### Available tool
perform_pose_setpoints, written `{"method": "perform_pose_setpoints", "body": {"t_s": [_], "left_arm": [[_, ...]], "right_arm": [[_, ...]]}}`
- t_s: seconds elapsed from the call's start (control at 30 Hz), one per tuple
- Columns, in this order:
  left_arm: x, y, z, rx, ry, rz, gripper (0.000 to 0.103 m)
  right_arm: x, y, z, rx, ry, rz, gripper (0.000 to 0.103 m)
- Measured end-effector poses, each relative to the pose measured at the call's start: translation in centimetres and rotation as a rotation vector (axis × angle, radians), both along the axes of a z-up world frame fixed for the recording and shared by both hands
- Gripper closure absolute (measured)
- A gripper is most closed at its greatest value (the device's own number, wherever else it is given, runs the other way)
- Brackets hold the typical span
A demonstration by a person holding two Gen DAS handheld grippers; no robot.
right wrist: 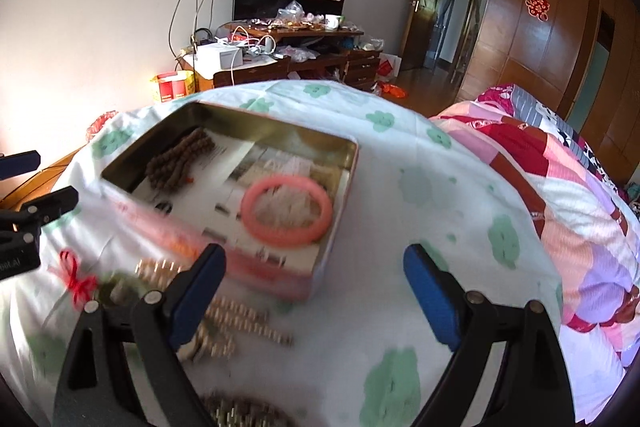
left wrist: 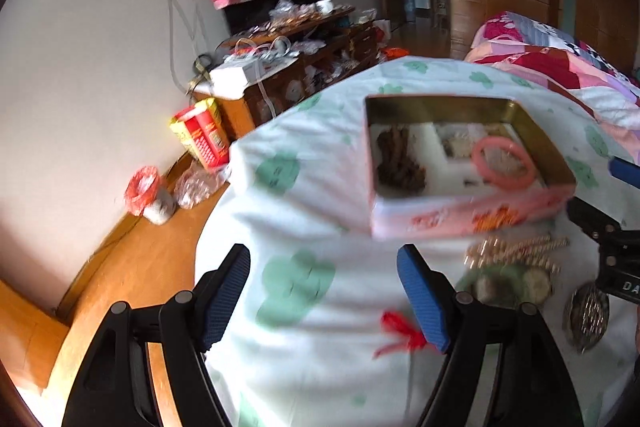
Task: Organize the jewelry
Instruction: 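Withdraw both tools from the tin back toward the remaining jewelry, then grasp the red knotted cord with the left tool while the right tool grasps the silver bead tray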
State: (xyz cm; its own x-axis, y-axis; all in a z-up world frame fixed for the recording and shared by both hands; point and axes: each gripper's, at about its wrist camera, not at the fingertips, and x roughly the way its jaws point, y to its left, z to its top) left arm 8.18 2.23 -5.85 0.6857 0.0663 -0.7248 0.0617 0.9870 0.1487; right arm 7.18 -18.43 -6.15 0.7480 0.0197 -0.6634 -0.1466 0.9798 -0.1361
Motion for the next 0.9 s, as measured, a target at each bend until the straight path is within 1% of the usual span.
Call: {"method": "perform_pose_setpoints", "body": {"t_s": [0.13,0.2,0.4,0.47,0.5,0.53,0.67,0.8,0.83,0.9], "left_arm": [[-1.6,0.6,-0.6,-0.02,0.016,0.02,0.027],[-2.5,0.6,-0.8,-0.042,0.021,0.025,0.027],[-4.1,-0.7,-1.2,-0.061,0.028,-0.011,0.027],[-4.4,-1.5,-1.2,-0.042,0.022,-0.027,0.027],[-4.5,-1.7,-1.4,-0.044,0.025,-0.034,0.027],[-4.6,-1.9,-1.6,-0.049,0.033,-0.044,0.027],[-4.1,-2.3,-2.6,-0.027,0.051,-0.053,0.027],[-3.1,-1.6,-4.1,-0.021,0.076,-0.013,0.027],[-2.9,-1.3,-4.5,-0.026,0.082,-0.005,0.027],[-2.8,-0.8,-4.7,-0.062,0.076,0.0,0.027]], "right_arm": [[-2.0,-0.3,-0.8,0.016,0.013,-0.013,0.01],[-3.1,-0.3,-1.3,0.017,0.02,-0.019,0.01],[-5.6,-0.7,-1.4,0.022,0.008,-0.043,0.01],[-6.2,-0.7,-1.3,0.022,0.0,-0.044,0.01],[-6.6,-0.6,-1.3,0.014,-0.007,-0.044,0.01],[-6.8,-0.6,-1.4,0.011,-0.01,-0.047,0.01],[-7.3,-0.4,-2.2,0.01,-0.002,-0.048,0.008],[-7.4,-0.3,-2.9,0.005,0.011,-0.047,0.008],[-7.4,-0.2,-3.0,0.0,0.011,-0.044,0.008],[-7.5,-0.1,-3.3,-0.007,0.012,-0.043,0.008]]}}
